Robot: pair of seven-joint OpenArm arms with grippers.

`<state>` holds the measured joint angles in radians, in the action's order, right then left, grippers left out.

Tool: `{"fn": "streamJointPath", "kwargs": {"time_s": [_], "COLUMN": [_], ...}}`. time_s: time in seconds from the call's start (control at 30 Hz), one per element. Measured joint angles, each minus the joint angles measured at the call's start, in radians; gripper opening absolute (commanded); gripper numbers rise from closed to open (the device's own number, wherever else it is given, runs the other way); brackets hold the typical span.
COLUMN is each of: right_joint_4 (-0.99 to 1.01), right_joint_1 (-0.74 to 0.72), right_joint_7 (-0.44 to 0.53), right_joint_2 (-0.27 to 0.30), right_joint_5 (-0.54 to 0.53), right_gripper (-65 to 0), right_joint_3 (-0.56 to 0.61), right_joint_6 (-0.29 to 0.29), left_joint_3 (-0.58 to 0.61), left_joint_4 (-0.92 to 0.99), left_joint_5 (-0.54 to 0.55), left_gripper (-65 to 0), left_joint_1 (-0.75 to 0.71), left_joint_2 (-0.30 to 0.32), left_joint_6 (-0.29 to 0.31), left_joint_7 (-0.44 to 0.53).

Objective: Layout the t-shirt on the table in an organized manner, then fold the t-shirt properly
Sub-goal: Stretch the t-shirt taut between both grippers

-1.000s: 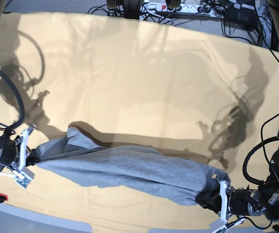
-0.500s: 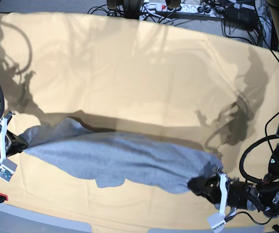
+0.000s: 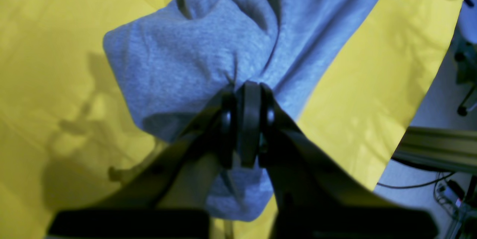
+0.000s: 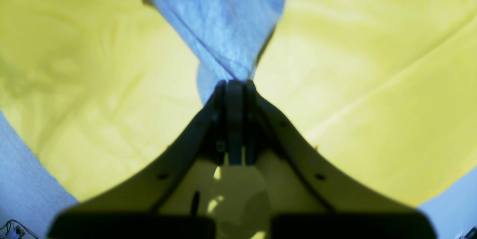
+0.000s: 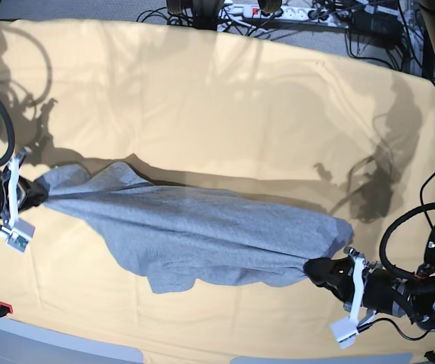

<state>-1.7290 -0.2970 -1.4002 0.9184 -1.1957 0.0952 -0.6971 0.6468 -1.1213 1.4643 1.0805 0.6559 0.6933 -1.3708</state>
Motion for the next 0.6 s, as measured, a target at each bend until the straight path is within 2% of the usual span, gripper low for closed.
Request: {"fn": "streamJointPath", "kwargs": {"time_s": [0.17,0.3,0.47,0.6], "right_joint_4": [-0.037,-0.072,-0.105,-0.145], "right_joint_1": [0.071,0.134,0.218,0.296], "right_joint_7": [0.028,0.027,0.027,0.023], "right_joint_2": [-0.001,-0.002,-0.003,-0.005], "right_joint_5": [0.021,0.018,0.018,0.010], "right_gripper": [-65.0,-65.0,-65.0,-65.0], "right_joint_3": [-0.047,-0.070,-0.105,-0.175], "right_joint_6": [0.000,0.000,0.000,0.000], "left_joint_3": [-0.003,0.002,0.001,0.000], "left_joint_4": [-0.092,-0.174,-0.267,-0.335], "left_joint_5": [0.005,-0.038,-0.027,-0.008], "left_gripper": [-65.0,-65.0,-65.0,-65.0], "left_joint_1": [-0.087,-0.200,-0.256,-0.305], "left_joint_2": [0.055,0.097,0.182,0.252], "left_joint_6": [0.000,0.000,0.000,0.000], "left_joint_7": [0.010,0.001,0.038,0.036]}}
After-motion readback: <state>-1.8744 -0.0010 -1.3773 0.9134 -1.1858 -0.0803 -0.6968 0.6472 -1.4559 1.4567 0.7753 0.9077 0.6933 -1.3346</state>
